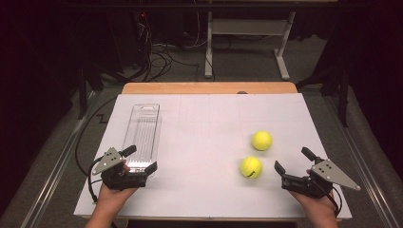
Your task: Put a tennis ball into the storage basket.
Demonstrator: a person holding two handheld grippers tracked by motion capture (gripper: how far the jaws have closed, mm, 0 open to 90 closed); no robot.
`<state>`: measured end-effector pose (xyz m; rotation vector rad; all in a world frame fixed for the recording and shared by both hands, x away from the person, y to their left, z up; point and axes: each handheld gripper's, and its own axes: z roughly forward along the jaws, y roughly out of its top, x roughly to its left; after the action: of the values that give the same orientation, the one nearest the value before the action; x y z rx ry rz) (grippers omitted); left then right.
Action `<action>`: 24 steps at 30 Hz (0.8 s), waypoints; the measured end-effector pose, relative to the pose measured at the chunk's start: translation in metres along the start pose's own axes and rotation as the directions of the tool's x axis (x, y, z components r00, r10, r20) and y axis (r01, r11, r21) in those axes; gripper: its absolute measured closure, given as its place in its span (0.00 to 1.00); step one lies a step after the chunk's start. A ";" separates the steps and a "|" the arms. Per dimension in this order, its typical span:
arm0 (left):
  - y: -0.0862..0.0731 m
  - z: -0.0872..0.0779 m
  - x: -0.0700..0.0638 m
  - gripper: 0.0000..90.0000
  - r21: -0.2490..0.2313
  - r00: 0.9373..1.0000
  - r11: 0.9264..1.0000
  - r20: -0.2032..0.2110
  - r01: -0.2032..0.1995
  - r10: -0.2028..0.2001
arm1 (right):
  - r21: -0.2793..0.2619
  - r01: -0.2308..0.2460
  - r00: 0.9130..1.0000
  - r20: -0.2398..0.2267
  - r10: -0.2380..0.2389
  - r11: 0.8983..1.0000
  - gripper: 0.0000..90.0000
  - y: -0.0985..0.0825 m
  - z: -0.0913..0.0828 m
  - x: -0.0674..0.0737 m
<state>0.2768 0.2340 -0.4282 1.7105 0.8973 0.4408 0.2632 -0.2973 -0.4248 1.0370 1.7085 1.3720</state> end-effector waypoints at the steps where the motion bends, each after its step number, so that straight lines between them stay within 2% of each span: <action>1: 0.000 0.000 0.000 0.01 -0.001 1.000 1.000 -0.001 -0.001 0.001 | 0.000 0.000 1.000 0.000 0.000 1.000 0.00 0.000 0.000 0.000; 8: 0.000 0.000 0.003 0.00 -0.009 1.000 1.000 -0.008 0.008 -0.008 | 0.011 -0.015 1.000 0.001 0.015 1.000 0.00 -0.002 0.004 -0.003; 10: 0.000 0.001 0.006 0.00 -0.004 1.000 1.000 0.003 0.022 -0.022 | 0.012 -0.015 1.000 0.003 0.015 1.000 0.00 -0.003 0.005 -0.003; 11: 0.000 0.000 0.008 0.00 -0.011 0.999 0.999 0.006 0.038 -0.038 | 0.015 -0.012 1.000 0.004 0.012 1.000 0.00 -0.003 0.007 -0.003; 16: -0.001 -0.004 0.010 0.00 -0.051 0.998 0.997 -0.008 0.054 -0.055 | 0.017 -0.015 1.000 0.002 0.015 1.000 0.00 -0.004 0.010 -0.003; 21: 0.001 -0.008 0.012 0.00 -0.030 0.999 0.999 -0.036 0.020 -0.021 | 0.016 -0.011 1.000 0.006 0.011 1.000 0.00 -0.003 0.011 -0.002; 24: 0.000 -0.013 0.015 0.00 -0.030 0.998 0.999 -0.063 0.020 -0.022 | 0.016 -0.012 1.000 0.003 0.012 1.000 0.00 -0.003 0.012 -0.003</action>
<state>0.2781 0.2537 -0.4260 1.6667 0.9490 0.4939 0.2742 -0.2952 -0.4299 1.0588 1.7159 1.3658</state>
